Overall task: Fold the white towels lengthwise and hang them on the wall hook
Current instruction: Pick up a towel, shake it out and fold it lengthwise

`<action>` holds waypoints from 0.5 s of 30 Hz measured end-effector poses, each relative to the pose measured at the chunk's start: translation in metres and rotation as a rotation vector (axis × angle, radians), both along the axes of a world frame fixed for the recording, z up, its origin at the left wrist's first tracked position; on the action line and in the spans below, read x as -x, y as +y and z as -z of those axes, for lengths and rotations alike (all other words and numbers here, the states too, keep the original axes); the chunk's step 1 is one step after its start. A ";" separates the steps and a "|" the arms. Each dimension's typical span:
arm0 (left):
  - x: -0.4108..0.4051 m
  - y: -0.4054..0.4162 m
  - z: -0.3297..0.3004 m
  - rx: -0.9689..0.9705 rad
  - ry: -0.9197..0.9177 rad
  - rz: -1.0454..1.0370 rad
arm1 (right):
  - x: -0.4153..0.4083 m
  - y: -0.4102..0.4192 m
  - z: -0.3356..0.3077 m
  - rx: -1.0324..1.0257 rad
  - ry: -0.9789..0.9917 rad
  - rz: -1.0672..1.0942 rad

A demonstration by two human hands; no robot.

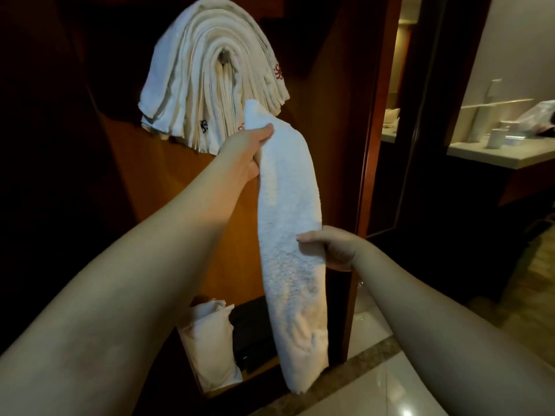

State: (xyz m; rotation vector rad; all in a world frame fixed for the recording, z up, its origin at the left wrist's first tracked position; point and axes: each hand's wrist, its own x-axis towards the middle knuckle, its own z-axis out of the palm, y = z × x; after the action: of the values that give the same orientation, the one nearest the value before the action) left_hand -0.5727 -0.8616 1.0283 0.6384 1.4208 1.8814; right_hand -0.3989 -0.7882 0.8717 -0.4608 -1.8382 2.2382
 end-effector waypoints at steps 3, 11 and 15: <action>0.006 0.005 -0.005 0.019 0.007 -0.001 | -0.006 -0.008 -0.004 -0.021 -0.019 -0.027; 0.009 -0.005 0.040 0.175 0.074 0.222 | -0.019 -0.016 -0.033 0.054 0.147 0.068; 0.005 -0.024 0.066 0.290 0.220 0.251 | -0.019 -0.015 -0.053 0.076 0.210 0.143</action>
State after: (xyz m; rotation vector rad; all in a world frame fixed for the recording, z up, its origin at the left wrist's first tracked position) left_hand -0.5781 -0.8851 0.9622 0.8536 1.6299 1.4117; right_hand -0.3803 -0.8034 0.9250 -0.3428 -1.5713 2.1741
